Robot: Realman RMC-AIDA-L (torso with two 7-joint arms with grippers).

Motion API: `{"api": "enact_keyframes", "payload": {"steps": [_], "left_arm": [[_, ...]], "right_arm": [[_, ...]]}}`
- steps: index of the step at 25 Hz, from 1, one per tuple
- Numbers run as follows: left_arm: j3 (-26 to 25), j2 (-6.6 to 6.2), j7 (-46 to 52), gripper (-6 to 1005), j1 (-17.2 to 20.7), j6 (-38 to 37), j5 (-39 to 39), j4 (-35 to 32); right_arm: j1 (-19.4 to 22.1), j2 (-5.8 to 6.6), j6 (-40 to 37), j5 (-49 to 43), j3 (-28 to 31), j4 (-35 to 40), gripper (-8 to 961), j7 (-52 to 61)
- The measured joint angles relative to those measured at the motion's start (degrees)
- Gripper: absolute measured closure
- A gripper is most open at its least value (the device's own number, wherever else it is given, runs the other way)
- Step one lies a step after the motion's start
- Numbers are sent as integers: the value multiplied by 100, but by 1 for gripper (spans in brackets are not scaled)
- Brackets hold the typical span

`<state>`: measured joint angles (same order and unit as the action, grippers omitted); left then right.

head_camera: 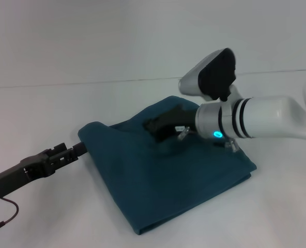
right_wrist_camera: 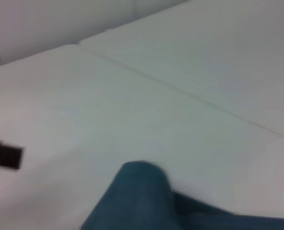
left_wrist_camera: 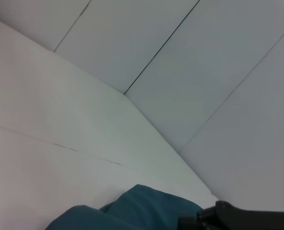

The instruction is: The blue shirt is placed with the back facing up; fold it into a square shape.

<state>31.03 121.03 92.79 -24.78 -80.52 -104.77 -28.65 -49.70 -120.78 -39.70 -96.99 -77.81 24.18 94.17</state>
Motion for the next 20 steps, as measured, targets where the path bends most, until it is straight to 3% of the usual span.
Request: {"api": "enact_keyframes", "payload": {"steps": [14, 20], "left_arm": [[28, 9, -47, 49, -41, 121, -12, 71], [28, 9, -49, 48, -45, 125, -10, 70]], "right_arm": [[-183, -33, 128, 27, -483, -544, 954, -94], [210, -7, 91, 451, -471, -52, 954, -288]]}}
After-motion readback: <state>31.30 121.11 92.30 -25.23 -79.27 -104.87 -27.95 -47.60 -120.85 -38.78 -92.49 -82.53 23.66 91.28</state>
